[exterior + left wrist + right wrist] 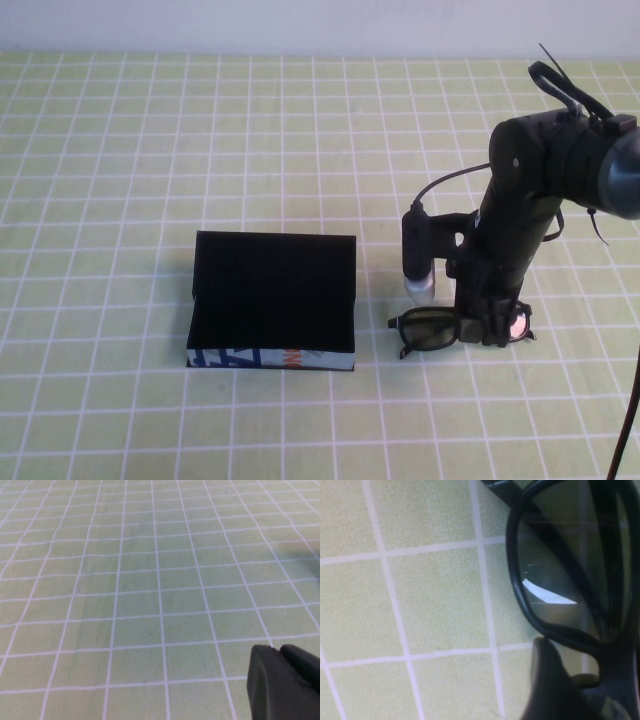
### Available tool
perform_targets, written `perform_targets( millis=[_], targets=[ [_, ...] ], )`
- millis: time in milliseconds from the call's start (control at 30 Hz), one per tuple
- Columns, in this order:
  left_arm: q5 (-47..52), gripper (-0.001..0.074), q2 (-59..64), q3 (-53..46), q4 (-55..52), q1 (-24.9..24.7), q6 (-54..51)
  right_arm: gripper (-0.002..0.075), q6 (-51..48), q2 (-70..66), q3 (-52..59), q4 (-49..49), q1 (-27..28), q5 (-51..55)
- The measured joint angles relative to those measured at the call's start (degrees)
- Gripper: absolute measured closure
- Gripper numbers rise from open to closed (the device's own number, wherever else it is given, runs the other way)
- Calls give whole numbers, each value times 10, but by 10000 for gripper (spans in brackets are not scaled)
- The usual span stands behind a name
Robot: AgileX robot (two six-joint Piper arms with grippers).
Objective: Return glasses to glasses case
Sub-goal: Pick up the glasses from the table
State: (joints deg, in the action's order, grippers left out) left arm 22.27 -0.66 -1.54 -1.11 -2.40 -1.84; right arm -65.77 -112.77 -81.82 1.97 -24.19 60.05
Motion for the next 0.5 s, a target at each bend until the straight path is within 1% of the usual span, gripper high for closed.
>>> perform_targets(
  millis=[100, 433, 500],
  targets=[
    [0, 737, 0, 0, 0, 0, 0, 452, 0, 0, 0, 3, 0, 4],
    [0, 737, 0, 0, 0, 0, 0, 649, 0, 0, 0, 2, 0, 21],
    [0, 737, 0, 0, 0, 0, 0, 662, 0, 0, 0, 1, 0, 25]
  ],
)
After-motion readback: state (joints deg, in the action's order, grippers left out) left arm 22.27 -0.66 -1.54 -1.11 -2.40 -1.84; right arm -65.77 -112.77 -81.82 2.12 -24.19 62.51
